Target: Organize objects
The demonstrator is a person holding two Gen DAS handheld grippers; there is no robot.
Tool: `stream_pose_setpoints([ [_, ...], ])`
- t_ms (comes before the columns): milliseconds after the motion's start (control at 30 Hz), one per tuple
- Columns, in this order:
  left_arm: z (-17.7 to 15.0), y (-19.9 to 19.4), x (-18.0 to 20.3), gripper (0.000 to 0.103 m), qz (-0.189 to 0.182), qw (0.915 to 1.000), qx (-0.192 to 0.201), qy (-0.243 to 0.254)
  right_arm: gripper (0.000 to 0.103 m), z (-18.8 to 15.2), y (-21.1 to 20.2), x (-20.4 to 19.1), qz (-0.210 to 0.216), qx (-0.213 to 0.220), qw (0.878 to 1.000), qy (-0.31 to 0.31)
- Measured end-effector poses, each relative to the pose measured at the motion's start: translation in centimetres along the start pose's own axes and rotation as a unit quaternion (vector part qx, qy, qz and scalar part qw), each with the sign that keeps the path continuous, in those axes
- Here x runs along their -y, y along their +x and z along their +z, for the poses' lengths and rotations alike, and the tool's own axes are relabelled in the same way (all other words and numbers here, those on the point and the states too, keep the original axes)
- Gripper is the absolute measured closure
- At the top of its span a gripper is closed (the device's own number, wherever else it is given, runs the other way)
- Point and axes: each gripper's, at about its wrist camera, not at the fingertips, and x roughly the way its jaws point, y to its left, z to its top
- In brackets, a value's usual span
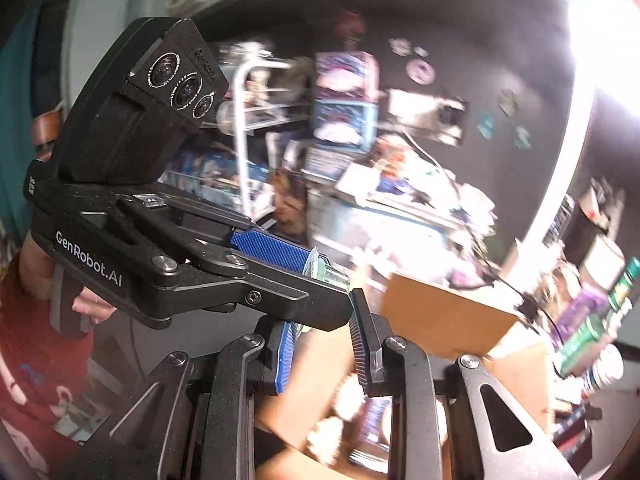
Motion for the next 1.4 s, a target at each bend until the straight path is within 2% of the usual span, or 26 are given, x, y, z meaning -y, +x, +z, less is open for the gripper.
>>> stream_pose_setpoints([
  [100,1.3,2.6,0.3,0.059,-0.004,0.9997,-0.023,-0.005,0.082,-0.1,0.5,2.6,0.008,-0.026,0.999,0.026],
  [233,1.9,4.8,0.8,0.057,0.008,0.9990,-0.043,-0.003,0.081,-0.7,1.3,4.6,0.015,-0.052,0.997,0.046],
  [267,2.0,5.0,0.7,0.048,0.012,0.9989,-0.045,-0.003,0.077,-0.9,1.5,4.9,0.016,-0.055,0.997,0.049],
  [300,2.0,5.1,0.9,0.034,0.020,0.9988,-0.045,0.000,0.074,-1.1,1.6,5.1,0.015,-0.059,0.997,0.050],
  [367,2.0,4.9,1.3,0.020,0.039,0.9986,-0.035,0.009,0.066,-1.5,1.6,5.5,0.011,-0.063,0.997,0.049],
  [500,1.9,3.9,1.5,0.018,0.039,0.9990,-0.022,0.008,0.066,-1.9,1.4,5.8,0.009,-0.062,0.997,0.053],
  [667,1.5,2.6,1.7,0.014,0.072,0.9973,-0.005,0.012,0.057,-1.9,0.8,5.6,-0.001,-0.052,0.997,0.053],
  [800,0.9,1.3,1.9,0.011,0.100,0.9949,0.014,0.011,0.055,-2.0,0.6,5.1,-0.004,-0.053,0.997,0.054],
  [867,0.4,0.3,2.2,0.011,0.122,0.9920,0.027,0.016,0.045,-2.1,0.3,4.8,-0.009,-0.050,0.997,0.052],
  [1000,-0.9,-1.9,2.9,0.011,0.160,0.9851,0.059,0.024,0.035,-2.2,-0.4,3.9,-0.020,-0.034,0.998,0.049],
  [1033,-1.2,-2.4,3.0,0.010,0.169,0.9832,0.065,0.025,0.029,-2.2,-0.6,3.7,-0.022,-0.030,0.998,0.049],
  [1133,-2.6,-4.2,3.4,0.001,0.201,0.9745,0.094,0.030,0.015,-2.2,-1.5,2.8,-0.032,-0.004,0.999,0.043],
  [1267,-4.3,-6.0,3.9,0.001,0.220,0.9669,0.126,0.024,0.005,-2.3,-2.5,1.6,-0.048,0.026,0.998,0.024],
  [1400,-5.7,-7.5,4.3,0.001,0.259,0.9531,0.157,0.010,0.003,-2.7,-3.4,0.2,-0.037,0.059,0.998,-0.004],
])
